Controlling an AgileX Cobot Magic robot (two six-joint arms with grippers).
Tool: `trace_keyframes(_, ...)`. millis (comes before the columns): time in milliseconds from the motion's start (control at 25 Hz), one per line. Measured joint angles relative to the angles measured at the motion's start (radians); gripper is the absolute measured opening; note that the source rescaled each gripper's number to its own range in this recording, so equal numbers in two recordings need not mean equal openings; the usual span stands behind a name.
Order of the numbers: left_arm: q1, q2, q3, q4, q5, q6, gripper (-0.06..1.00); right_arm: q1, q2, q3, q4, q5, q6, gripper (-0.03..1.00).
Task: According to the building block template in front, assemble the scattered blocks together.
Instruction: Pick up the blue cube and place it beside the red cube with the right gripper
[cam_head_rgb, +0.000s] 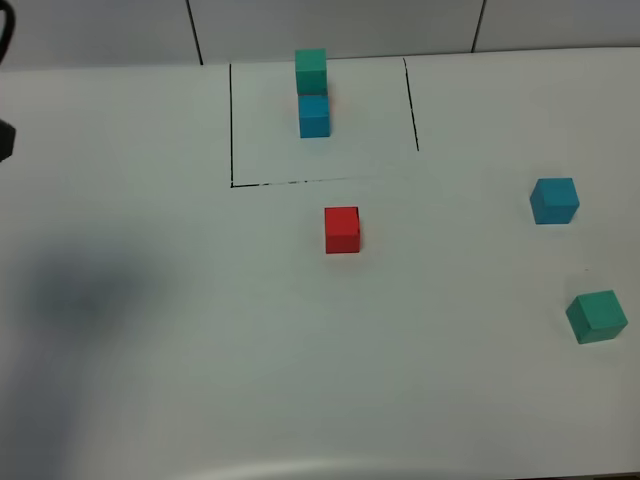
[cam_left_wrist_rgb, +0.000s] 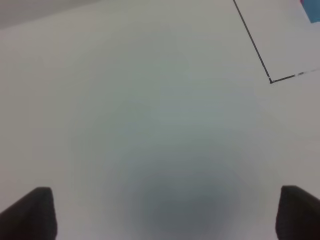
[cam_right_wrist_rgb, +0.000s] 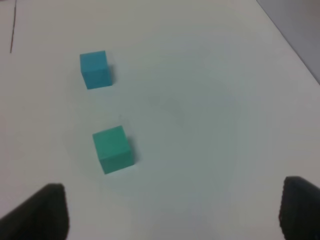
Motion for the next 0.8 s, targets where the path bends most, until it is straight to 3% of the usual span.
trace_keyframes(240,0.000,-0.207,0.108,-0.002,0.093,-0.057,0.86,0.000,0.000,0.000,0.000,0.000,0.001,0.79)
trace_keyframes(800,0.000,-0.579,0.367,-0.111,0.160,-0.079,0.86,0.000,0.000,0.000,0.000,0.000,0.000,0.79)
